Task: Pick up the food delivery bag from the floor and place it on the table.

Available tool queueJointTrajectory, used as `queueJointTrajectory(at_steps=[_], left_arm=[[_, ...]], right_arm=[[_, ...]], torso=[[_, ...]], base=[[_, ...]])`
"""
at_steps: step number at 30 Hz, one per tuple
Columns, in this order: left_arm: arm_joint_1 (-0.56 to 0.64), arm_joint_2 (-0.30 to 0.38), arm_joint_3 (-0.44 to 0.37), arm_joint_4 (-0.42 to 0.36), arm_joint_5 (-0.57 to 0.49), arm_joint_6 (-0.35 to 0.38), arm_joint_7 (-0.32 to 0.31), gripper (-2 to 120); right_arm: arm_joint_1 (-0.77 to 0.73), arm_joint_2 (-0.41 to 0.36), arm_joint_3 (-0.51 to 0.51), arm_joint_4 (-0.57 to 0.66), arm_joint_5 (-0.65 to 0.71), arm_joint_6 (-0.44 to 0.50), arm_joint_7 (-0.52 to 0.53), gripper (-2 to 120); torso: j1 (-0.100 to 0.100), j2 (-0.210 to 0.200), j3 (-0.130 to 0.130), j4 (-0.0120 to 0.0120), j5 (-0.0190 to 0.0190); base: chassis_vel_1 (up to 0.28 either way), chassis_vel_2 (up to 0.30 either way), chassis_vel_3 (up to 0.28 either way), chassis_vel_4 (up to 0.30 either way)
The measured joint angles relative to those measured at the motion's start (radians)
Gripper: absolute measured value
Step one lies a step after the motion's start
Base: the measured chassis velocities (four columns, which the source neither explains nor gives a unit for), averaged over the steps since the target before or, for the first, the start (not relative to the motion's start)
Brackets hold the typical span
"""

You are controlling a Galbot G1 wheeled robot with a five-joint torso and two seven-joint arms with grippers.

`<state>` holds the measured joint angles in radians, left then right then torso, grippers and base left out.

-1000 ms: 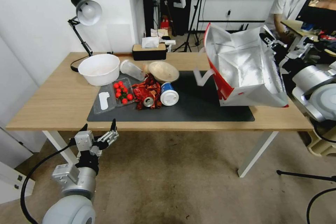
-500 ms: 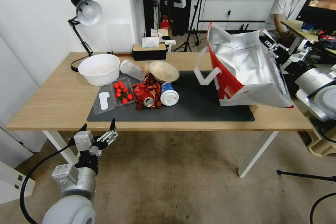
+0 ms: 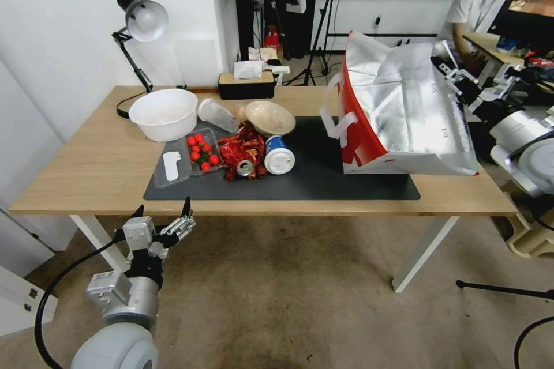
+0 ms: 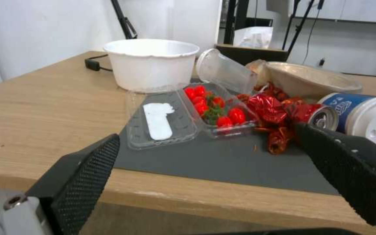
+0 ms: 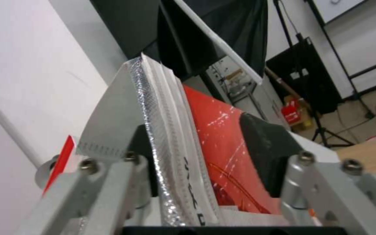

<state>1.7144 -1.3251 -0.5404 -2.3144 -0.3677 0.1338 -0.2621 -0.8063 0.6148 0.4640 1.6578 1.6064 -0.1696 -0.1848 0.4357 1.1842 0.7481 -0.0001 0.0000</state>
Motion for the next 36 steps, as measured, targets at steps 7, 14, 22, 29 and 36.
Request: queueJointTrajectory(at_steps=[7,14,22,29,36], left_arm=[[0.000,-0.001,0.002,-0.001,0.003,0.000,0.001,100],[0.003,-0.003,0.005,-0.003,0.006,-0.001,0.001,100],[0.001,-0.004,0.008,-0.002,0.006,-0.001,0.003,100],[0.001,-0.003,0.007,-0.004,0.003,0.002,0.004,100],[0.002,-0.001,-0.004,-0.013,-0.003,0.004,0.018,100]], right_arm=[[0.018,-0.005,-0.008,-0.001,-0.070,0.029,0.005,69],[0.020,-0.009,-0.013,0.012,-0.124,0.052,0.008,94],[-0.022,-0.017,0.002,0.036,-0.177,0.058,0.003,100],[-0.051,-0.020,0.016,0.055,-0.207,0.059,0.009,100],[-0.138,-0.027,0.061,0.130,-0.329,0.106,0.067,100]], torso=[[0.000,0.000,0.000,0.0000,-0.0001],[0.000,0.000,0.000,0.0001,-0.0002],[0.000,0.000,0.000,-0.0001,0.0000],[0.000,0.000,0.000,0.0000,0.0000],[0.000,0.000,0.000,0.0001,0.0000]], base=[[0.000,0.000,0.000,0.000],[0.000,0.000,0.000,0.000],[0.000,0.000,0.000,0.000],[0.000,0.000,0.000,0.000],[0.000,0.000,0.000,0.000]])
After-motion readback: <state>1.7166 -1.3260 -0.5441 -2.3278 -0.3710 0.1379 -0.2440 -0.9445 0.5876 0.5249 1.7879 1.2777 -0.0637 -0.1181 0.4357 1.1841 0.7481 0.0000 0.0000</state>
